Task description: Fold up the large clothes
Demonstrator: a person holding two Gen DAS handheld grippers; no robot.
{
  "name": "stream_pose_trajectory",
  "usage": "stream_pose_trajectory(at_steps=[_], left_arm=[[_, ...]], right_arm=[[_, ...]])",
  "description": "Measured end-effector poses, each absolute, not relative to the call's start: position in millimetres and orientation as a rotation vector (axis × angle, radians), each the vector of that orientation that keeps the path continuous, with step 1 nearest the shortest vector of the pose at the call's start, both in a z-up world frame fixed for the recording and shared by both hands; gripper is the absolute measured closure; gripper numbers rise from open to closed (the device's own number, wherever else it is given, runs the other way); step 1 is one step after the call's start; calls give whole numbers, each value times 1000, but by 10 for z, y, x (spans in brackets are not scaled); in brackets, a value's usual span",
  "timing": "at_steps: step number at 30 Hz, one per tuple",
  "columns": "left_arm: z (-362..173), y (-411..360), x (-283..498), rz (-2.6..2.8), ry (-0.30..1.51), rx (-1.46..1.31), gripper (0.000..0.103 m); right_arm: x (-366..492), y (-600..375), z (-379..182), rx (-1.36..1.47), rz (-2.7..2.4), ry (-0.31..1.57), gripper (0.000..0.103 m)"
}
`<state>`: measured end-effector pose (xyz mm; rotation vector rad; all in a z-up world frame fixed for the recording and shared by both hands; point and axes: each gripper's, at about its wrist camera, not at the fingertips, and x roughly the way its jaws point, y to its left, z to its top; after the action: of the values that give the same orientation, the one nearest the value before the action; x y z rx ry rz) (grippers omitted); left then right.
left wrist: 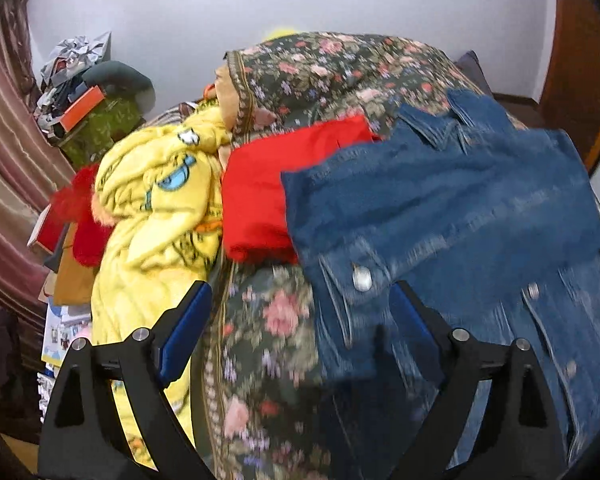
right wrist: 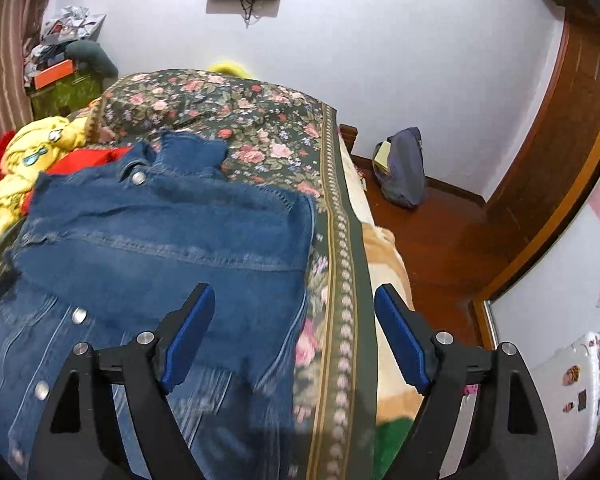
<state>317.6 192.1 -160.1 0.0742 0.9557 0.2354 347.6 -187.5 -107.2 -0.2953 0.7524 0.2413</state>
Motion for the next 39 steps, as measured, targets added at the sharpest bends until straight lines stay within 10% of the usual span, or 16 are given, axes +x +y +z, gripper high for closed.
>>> stream_pose_trajectory(at_steps=[33,39], left_arm=[[-2829,1827,1833,-81,1239,-597,16],[-2682,1602,1803,-103,1201,-534,42]], right_arm=[[2606,-2253,-2087,-4,393,1102,24],[2652,-2200,-2084,33,430,1074,53]])
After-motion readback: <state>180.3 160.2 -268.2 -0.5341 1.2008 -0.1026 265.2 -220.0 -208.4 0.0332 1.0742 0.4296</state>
